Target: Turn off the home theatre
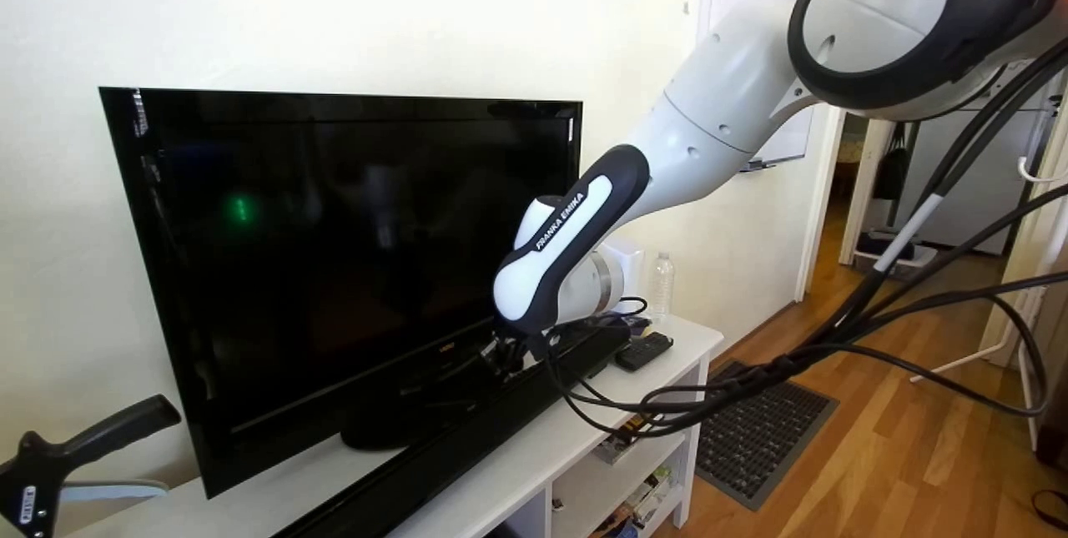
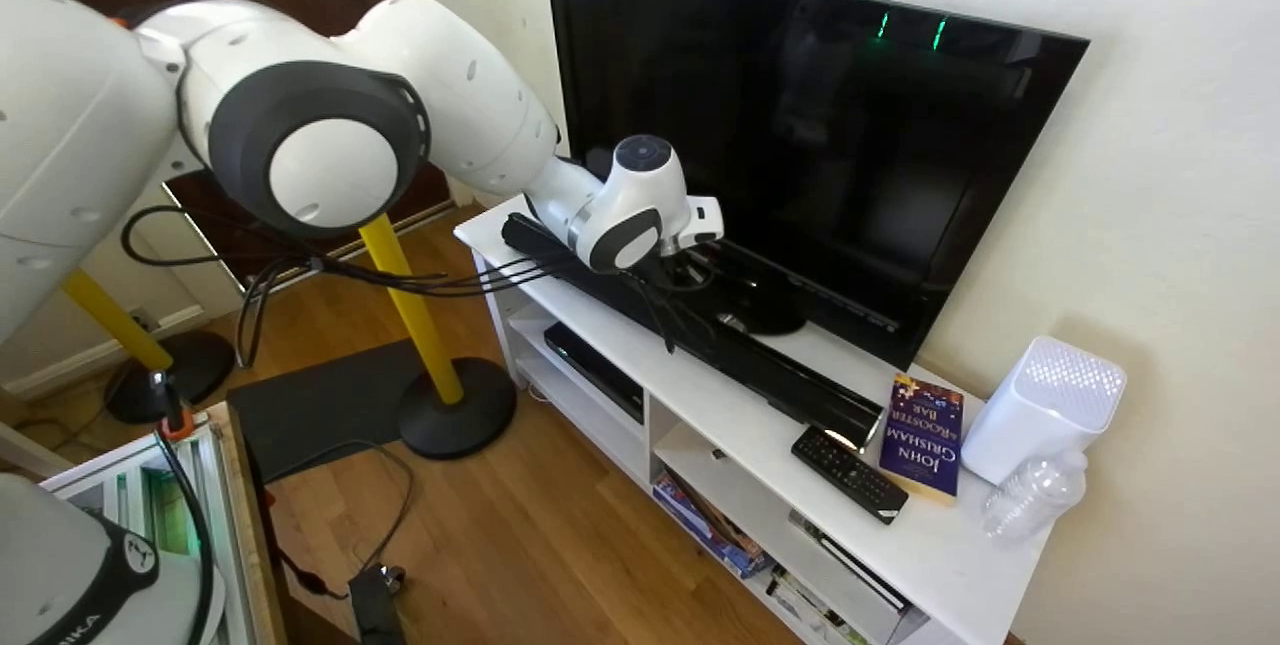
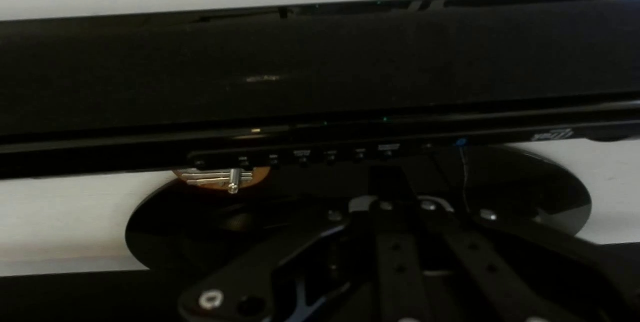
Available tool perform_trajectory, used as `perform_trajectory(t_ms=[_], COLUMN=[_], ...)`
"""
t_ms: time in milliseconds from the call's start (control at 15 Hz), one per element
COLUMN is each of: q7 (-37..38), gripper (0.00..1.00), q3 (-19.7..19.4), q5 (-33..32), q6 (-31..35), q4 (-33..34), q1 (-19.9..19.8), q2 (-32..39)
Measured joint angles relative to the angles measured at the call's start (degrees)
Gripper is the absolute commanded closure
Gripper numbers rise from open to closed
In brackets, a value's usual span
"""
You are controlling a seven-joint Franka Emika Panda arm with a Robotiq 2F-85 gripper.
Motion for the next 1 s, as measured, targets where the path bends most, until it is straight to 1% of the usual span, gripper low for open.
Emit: perform_trajectory(t_ms=[400,1000], q7=[-0.32,-0.33], gripper=[1.00,1.00], q3=[1.24,1.38], q5=[0.00,0.00], q6=[1.21,1.21], q4=[0.64,0.66], q1=[-0.60,-0.61], q2=[0.90,1.09])
